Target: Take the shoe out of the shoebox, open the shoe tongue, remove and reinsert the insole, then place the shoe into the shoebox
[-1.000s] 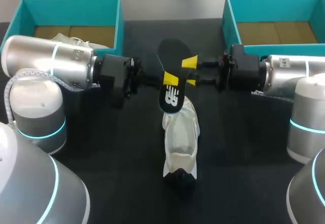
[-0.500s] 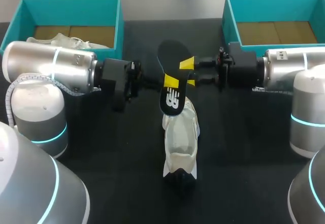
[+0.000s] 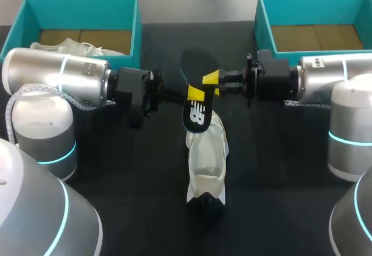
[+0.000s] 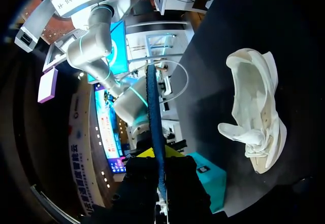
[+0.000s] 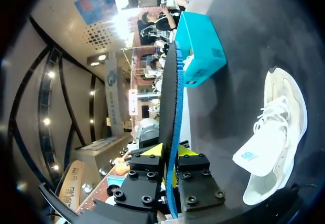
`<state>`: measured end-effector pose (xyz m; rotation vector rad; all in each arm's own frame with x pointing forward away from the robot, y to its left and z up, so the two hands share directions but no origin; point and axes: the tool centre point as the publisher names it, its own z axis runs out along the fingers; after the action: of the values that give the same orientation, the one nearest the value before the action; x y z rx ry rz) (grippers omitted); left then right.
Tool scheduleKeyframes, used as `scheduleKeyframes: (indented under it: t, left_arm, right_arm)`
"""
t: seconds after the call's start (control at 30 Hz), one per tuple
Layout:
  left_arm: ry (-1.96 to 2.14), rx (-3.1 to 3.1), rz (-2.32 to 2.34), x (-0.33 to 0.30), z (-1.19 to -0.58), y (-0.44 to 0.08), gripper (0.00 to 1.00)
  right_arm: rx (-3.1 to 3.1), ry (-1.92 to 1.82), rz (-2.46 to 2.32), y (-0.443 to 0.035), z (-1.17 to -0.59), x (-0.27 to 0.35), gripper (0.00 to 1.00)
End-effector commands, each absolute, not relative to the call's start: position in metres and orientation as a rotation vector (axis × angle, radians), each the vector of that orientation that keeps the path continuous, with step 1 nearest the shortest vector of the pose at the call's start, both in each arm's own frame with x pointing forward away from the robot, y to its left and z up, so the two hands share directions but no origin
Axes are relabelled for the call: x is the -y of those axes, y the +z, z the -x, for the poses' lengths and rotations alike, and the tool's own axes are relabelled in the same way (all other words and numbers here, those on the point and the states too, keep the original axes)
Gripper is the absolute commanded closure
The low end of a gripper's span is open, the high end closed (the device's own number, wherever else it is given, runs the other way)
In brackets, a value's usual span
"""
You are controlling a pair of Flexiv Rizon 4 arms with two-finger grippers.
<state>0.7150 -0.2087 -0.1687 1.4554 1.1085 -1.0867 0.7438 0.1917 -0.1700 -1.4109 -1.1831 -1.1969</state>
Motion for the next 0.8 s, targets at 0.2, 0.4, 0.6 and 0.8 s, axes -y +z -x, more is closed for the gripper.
scheduleKeyframes:
  t: [0.2,0.4,0.6,0.8]
  left_arm:
    - [-1.085,-1.107,-1.454,0.210,-0.715,-0.169,1.00]
    - [-1.085,-1.107,-1.454,0.210,-0.715,-0.169,1.00]
    - [-1.085,-1.107,-1.454,0.210,-0.715,-0.169,0.42]
    - [-1.103,-1.141,-1.444,0.192,-0.706,-0.161,0.00]
  right_arm:
    - [1.181,-1.201,1.420,-0.168,-0.741,-0.195,0.87]
    - [1.183,-1.202,1.418,-0.164,-0.739,-0.197,1.00]
    - [1.183,-1.197,1.420,-0.165,-0.738,-0.198,1.00]
    - [1.165,-1.200,1.418,-0.172,-0.738,-0.195,1.00]
